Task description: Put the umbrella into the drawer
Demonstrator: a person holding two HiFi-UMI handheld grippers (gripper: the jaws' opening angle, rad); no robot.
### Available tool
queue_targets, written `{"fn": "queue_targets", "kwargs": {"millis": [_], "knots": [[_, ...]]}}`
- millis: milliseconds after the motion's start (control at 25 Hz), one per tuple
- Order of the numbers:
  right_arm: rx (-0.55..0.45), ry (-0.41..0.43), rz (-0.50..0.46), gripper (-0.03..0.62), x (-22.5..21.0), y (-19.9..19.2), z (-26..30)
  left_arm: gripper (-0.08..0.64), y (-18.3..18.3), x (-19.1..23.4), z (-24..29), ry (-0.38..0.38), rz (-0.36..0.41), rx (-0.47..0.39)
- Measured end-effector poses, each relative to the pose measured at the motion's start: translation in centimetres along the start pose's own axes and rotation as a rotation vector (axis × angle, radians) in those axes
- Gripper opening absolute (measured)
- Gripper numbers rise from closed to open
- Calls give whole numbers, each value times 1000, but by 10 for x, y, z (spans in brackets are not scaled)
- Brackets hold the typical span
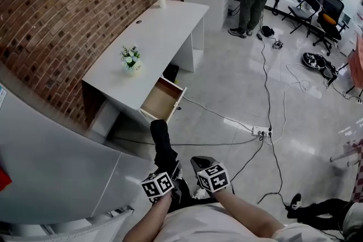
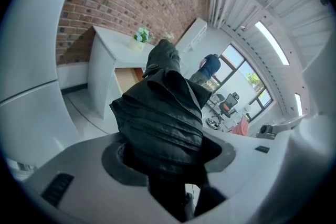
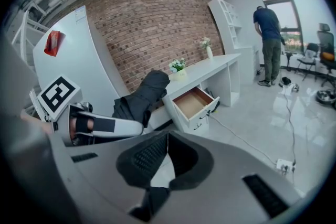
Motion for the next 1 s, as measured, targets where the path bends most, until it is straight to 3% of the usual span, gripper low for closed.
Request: {"fn": "queue_targets", "kwargs": {"millis": [640, 1000], "knots": [[85, -62, 15, 17, -36, 41, 62, 249, 48, 32, 69, -30, -19, 82], [124, -100, -7, 17, -48, 96, 129, 249, 92, 67, 127, -52, -26, 185]]}}
Point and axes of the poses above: the fingertips, and each gripper's own axes: z forward along the fingers, x to its left, y out of its top, the point moved 7 cm from there along -z, backward along the fingers
